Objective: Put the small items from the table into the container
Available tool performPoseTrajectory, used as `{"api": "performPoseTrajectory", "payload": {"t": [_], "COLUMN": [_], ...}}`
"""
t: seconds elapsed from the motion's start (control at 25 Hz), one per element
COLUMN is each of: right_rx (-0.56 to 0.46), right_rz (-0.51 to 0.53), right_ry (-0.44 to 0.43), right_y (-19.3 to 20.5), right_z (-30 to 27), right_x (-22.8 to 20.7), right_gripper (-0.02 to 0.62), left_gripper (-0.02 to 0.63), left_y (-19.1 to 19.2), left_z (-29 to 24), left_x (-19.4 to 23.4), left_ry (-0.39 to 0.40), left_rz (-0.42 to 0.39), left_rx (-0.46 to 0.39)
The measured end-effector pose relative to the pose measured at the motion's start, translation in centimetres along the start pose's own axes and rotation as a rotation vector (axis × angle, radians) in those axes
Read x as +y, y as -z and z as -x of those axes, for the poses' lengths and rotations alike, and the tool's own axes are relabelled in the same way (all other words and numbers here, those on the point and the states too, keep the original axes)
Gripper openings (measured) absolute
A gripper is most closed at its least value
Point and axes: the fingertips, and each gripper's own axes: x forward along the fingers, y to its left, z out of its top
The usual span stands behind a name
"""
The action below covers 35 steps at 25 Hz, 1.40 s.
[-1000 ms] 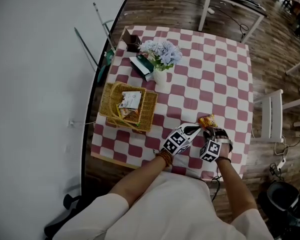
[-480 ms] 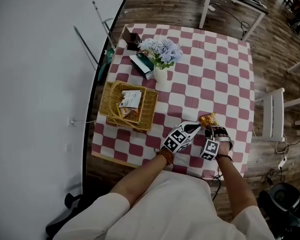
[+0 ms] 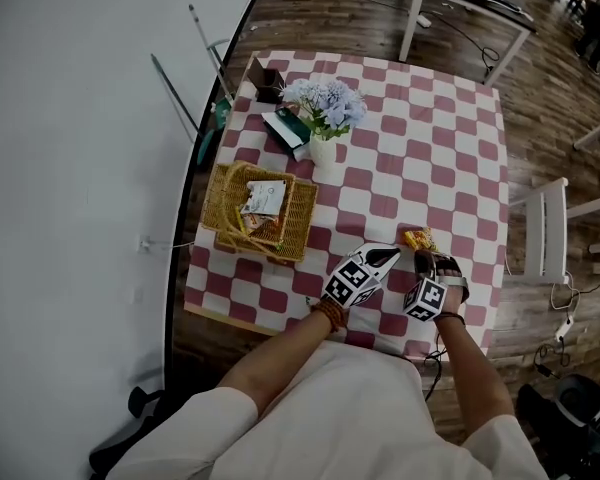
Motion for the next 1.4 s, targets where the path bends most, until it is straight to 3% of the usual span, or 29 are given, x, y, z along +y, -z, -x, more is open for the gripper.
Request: {"api": "performPoseTrajectory", "payload": {"t": [0.56, 0.96, 1.16, 1.4], "right_rx": [-0.201, -0.405, -0.517, -0.635], "right_rz": [-0.394, -0.654, -0.723, -0.755], "right_ry": [0.083, 0.106, 0.128, 0.162], "right_y": [-3.6, -6.7, -8.8, -11.2], "right_z": [7.4, 15.2, 19.4, 24.3], "right_x": [-5.0, -7.9, -9.6, -11.3], "right_gripper": [0.023, 0.021, 0.021, 0.021], "left_gripper": [0.021, 0.021, 0.021, 0.021], "left_y": [-4.0, -10.2, -12.9, -16.8], "left_z": [4.6, 9.1, 11.3, 14.4], "left_x": [-0.3, -3.0, -4.5, -7.0], "left_ry": [-0.059, -0.060, -0.057, -0.053], "left_rz": [-0.021, -0.057, -0.131, -0.165], "left_rx": [-0.089, -0.213, -0.245, -0.318]}}
